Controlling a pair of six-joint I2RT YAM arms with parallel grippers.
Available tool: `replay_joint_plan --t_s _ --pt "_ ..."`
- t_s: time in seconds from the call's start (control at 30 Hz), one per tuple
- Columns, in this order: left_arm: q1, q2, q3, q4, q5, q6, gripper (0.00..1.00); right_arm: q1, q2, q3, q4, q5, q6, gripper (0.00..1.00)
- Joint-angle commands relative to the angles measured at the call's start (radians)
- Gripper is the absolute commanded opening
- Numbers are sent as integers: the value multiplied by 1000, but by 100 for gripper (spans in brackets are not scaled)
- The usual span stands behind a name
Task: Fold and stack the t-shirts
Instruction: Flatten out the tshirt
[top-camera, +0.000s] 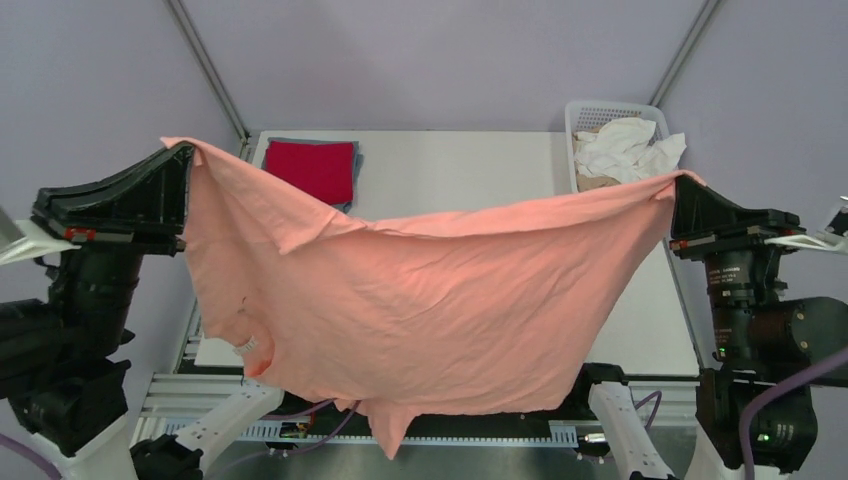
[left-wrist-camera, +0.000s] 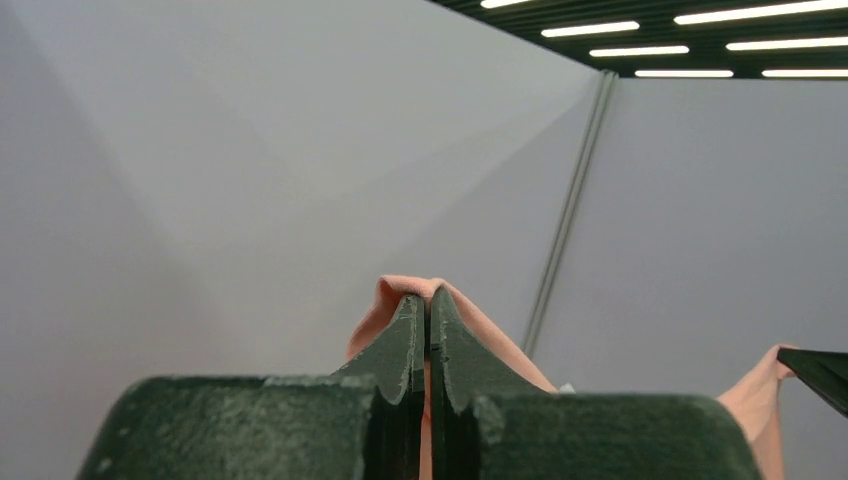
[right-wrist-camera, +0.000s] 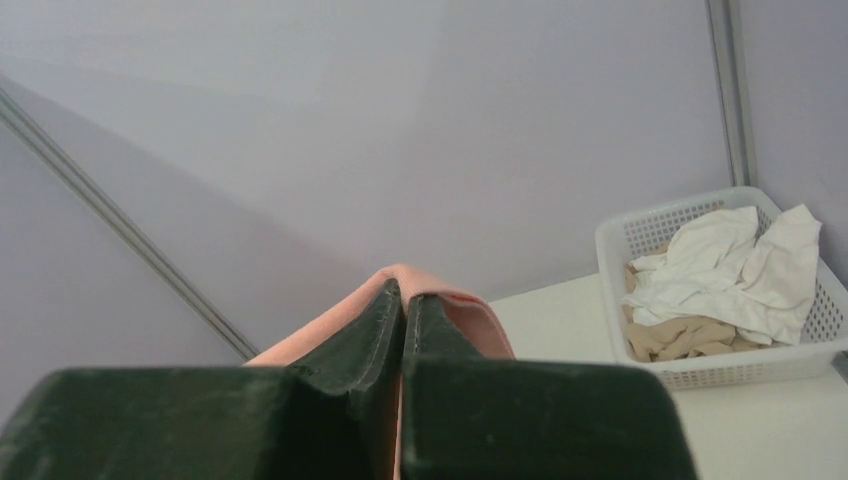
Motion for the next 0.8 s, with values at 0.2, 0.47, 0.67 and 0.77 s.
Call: replay_joint_plan --t_s 0.2,0.47,0.67,0.77 --pt "3 100 -459 277 -405 52 0 1 94 -365 71 152 54 0" --pt "39 513 -526 406 -592 87 0 1 312 -643 320 161 73 0" --pt "120 830 -476 422 -452 -36 0 0 523 -722 507 147 82 0" --pt "124 968 -411 434 -466 -25 0 1 647 -688 539 134 69 0"
